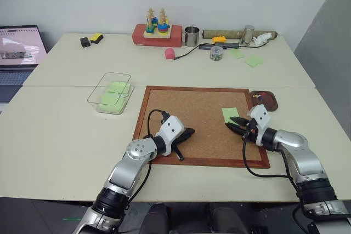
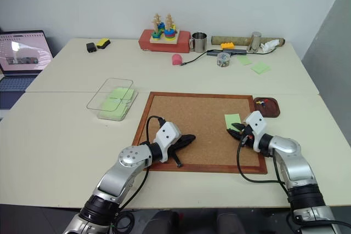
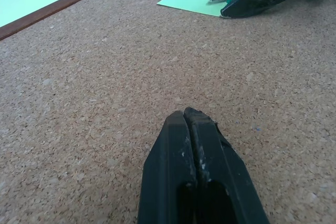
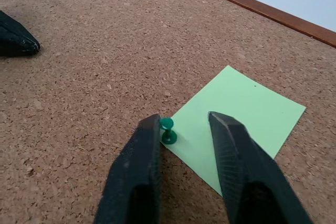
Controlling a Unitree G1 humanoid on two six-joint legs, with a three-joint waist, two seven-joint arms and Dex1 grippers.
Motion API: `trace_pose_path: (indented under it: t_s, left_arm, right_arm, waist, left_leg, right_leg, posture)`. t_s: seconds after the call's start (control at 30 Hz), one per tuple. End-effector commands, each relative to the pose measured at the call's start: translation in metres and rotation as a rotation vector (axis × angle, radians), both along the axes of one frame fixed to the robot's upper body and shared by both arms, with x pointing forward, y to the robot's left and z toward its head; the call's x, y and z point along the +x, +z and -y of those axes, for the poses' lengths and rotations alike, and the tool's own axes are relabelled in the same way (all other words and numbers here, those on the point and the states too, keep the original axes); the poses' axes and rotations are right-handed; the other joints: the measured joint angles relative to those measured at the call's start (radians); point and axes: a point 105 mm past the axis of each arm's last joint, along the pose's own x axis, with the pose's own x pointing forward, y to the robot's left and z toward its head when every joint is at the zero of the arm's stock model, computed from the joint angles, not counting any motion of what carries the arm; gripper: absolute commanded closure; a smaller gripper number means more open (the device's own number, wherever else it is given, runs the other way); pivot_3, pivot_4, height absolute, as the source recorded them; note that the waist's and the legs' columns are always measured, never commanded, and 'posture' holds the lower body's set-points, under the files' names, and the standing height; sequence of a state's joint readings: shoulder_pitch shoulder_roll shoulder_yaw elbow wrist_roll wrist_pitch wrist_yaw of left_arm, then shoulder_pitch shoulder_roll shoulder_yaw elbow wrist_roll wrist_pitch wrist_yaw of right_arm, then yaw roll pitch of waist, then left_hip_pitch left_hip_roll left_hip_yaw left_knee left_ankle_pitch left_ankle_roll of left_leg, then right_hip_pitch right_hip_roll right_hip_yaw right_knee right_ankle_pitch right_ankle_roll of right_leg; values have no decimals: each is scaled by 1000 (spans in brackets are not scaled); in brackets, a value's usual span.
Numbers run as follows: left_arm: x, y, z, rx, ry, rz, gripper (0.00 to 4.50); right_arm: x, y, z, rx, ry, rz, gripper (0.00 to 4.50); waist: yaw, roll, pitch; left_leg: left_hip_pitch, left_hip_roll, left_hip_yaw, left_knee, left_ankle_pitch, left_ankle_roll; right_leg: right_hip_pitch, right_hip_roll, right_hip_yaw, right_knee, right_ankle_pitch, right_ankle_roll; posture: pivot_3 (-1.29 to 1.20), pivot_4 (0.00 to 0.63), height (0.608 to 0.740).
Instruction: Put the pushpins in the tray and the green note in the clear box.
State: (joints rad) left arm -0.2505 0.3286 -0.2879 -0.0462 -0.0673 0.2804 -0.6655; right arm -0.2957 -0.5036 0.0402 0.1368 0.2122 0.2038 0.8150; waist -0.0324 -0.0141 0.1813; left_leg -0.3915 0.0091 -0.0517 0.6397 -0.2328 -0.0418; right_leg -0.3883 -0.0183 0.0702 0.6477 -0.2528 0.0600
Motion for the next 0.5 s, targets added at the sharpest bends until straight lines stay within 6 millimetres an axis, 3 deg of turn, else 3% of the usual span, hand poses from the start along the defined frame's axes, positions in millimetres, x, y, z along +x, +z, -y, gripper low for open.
trace_pose_path:
  t_s: [0.03,0.1,0.5]
  left_arm:
    - [-8,-28,-5,68,7,-100,4500]
    - [-8,-28,-6,67,8,-100,4500]
    - [-8,-31,-8,71,18,-112,4500]
  right_arm:
    - [0,12,-1,5,8,50,4154]
    - [-1,15,-2,12,13,56,4468]
    - [-8,59,-8,-7,84,198,4468]
  waist:
    - [0,0,0]
    - [0,0,0]
    - [0,0,0]
  left_leg:
    - [0,0,0,0,0,0]
    - [0,0,0,0,0,0]
    - [0,0,0,0,0,0]
  right_leg:
    - [0,0,0,0,0,0]
    - [0,0,0,0,0,0]
    - [0,0,0,0,0,0]
  posture:
    - [0,150,740]
    - [0,150,740]
    - [0,150,740]
